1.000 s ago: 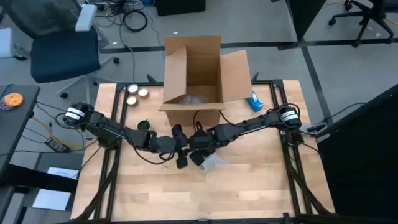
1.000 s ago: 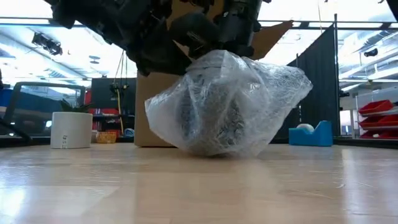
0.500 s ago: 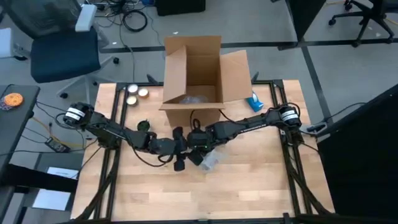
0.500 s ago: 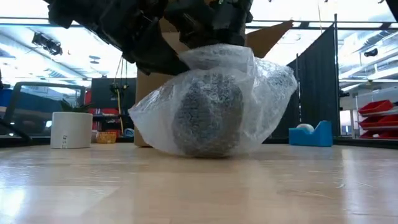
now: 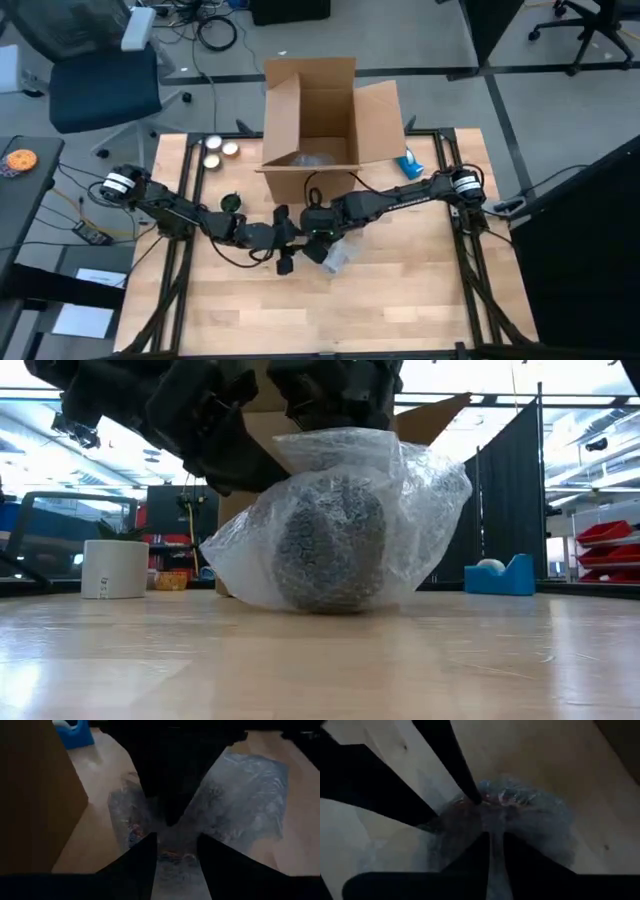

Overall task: Wrap mug
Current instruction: Wrap the black cup with the transparent bubble wrap

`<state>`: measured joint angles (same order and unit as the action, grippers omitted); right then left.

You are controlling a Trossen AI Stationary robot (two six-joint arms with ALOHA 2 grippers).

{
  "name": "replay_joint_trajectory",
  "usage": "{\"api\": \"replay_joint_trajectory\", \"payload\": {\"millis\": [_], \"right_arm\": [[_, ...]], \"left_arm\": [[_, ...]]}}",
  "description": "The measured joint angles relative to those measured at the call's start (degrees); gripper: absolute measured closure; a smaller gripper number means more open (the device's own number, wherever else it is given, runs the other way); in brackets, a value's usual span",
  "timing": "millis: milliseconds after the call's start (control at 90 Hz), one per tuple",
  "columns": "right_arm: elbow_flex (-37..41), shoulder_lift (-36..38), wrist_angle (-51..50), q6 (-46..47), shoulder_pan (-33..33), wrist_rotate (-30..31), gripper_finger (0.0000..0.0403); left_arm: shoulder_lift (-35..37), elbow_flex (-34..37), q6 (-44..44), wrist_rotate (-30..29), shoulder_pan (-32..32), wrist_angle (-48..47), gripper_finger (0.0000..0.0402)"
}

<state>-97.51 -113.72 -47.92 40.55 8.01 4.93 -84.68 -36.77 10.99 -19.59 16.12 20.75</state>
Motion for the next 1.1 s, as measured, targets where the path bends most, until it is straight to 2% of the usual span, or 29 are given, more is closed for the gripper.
{"api": "replay_joint_trajectory", "payload": {"millis": [300,456,633,800,944,1100], "right_arm": [[0.0,7.5,-0.7,-3.6,0.7,0.0,0.0368],[-0.2,11.9,-3.7,-3.5,4.9,0.0,0.0368],[0.1,10.3,-10.1,2.1,10.3,-1.6,0.0374],[0.5,7.0,-10.3,1.8,12.8,4.5,0.0389],[0.5,7.0,-11.2,1.2,11.1,11.7,0.04],[0.5,6.9,-11.1,-0.3,8.0,11.4,0.0402]], "left_arm": [[-0.1,0.0,-0.2,0.0,0.0,0.7,0.0275],[-0.1,0.0,-0.2,0.1,0.0,0.8,0.0275],[-0.1,0.1,-0.2,0.1,0.0,1.0,0.0275],[-0.1,0.1,-0.2,0.2,0.0,1.1,0.0275],[-0.1,0.1,-0.2,0.2,0.0,1.3,0.0275],[-0.2,0.2,-0.3,0.2,0.0,3.5,0.0275]]}}
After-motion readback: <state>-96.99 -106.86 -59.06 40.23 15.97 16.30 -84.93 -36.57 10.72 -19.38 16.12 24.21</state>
